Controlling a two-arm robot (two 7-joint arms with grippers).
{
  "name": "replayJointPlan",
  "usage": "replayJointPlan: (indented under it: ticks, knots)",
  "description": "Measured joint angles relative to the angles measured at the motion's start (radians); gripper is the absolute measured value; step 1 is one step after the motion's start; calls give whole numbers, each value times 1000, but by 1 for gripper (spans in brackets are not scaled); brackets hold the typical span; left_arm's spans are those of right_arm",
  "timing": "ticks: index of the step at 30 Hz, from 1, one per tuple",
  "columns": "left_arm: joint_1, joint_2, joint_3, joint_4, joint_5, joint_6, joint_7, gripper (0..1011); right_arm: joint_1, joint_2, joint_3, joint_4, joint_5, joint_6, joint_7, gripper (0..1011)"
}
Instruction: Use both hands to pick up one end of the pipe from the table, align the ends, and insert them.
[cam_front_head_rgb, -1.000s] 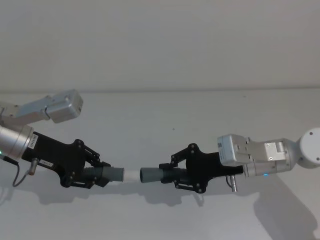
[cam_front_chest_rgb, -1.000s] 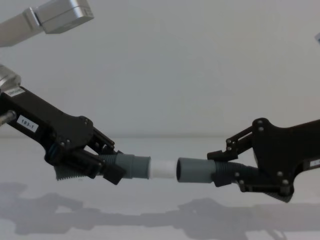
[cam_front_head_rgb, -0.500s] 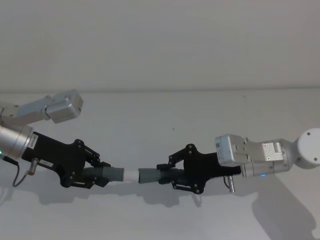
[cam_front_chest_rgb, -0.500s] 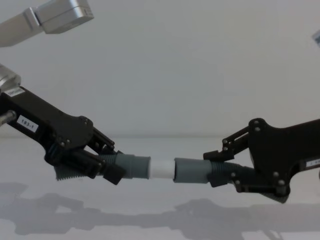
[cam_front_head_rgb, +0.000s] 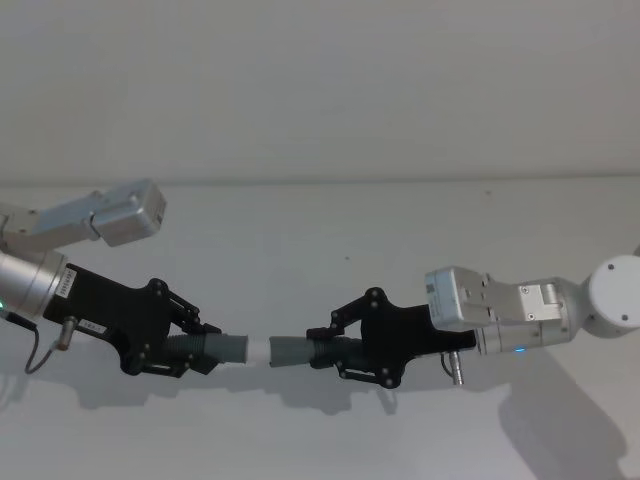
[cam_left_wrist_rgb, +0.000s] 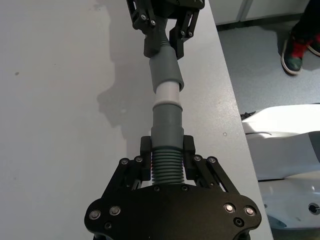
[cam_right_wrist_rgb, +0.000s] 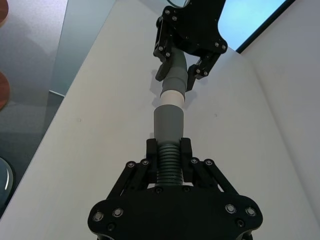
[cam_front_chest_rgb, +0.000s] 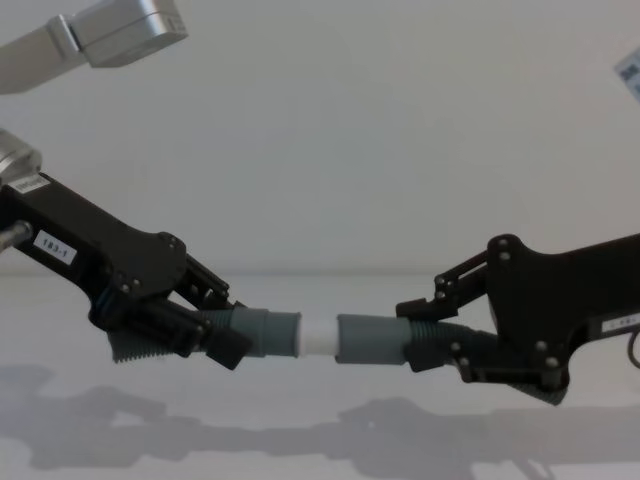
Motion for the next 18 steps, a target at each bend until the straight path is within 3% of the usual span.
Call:
replayJointPlan:
  ticks: [18]
  knots:
    - [0,0,0,0,0,0,1,329,9,-10,-11,-5,8,6,-19,244]
